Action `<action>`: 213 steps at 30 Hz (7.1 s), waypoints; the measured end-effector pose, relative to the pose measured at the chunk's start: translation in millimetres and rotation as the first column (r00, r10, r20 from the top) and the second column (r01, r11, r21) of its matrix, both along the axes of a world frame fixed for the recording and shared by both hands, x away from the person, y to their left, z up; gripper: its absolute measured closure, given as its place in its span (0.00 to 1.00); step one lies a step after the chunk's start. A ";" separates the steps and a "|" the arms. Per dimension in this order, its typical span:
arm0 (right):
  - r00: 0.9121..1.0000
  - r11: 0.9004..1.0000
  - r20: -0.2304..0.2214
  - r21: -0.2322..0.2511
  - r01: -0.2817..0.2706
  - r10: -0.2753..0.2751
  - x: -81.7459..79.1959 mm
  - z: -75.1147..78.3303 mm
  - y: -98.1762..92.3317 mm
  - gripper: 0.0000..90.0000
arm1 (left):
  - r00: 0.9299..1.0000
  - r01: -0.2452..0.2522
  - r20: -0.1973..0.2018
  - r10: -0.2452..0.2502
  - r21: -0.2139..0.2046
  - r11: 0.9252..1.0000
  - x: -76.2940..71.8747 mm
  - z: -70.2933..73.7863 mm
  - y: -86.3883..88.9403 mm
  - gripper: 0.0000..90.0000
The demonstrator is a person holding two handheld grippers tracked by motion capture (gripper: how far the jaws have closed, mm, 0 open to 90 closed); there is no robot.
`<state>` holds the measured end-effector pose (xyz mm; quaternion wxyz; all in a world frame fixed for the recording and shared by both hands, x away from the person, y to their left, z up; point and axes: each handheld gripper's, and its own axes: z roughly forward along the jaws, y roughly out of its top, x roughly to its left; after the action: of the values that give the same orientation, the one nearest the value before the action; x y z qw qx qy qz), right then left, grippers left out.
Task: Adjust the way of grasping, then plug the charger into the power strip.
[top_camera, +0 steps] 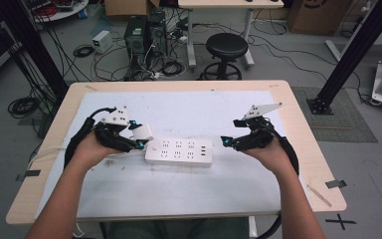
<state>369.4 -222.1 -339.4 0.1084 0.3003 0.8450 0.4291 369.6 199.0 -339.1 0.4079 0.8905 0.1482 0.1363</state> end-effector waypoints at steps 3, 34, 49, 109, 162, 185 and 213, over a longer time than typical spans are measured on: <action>1.000 1.000 -0.002 -0.003 -0.007 0.007 -0.5 1.5 2.7 0.20 | 0.999 0.040 0.008 -0.040 0.007 0.999 -1.7 -1.8 -11.9 0.47; 0.968 0.975 -0.185 0.175 -0.138 0.170 -23.6 -25.7 68.9 0.20 | 0.941 0.205 0.267 -0.208 0.037 0.978 -56.5 -33.1 -88.3 0.47; 0.929 0.944 -0.269 0.281 -0.176 0.253 -26.6 -35.5 85.2 0.21 | 0.880 0.211 0.431 -0.200 0.023 0.977 -78.5 -34.7 -100.1 0.47; 0.932 0.949 -0.283 0.279 -0.149 0.229 -21.5 -21.8 64.5 0.70 | 0.921 0.089 0.379 -0.089 0.019 0.996 -71.3 -16.4 -68.6 0.21; 0.942 0.942 -0.248 -0.191 -0.277 0.227 36.8 34.9 70.8 0.70 | 0.998 -0.041 -0.039 0.049 0.177 0.983 -19.6 3.6 36.3 0.18; 0.857 0.729 -0.353 -0.458 -0.508 0.375 72.5 9.2 136.7 0.70 | 0.996 -0.056 -0.062 0.071 0.217 0.975 -22.2 -6.7 35.6 0.18; 0.829 0.507 -0.398 -0.658 -0.557 0.393 72.7 -16.9 180.6 0.70 | 0.997 -0.036 -0.058 0.048 0.197 0.980 -26.9 -12.2 34.7 0.18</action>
<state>442.0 -41.5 -356.3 0.0157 0.0240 0.9994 0.0210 342.7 233.7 -351.3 0.3105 0.9269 0.1655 0.1308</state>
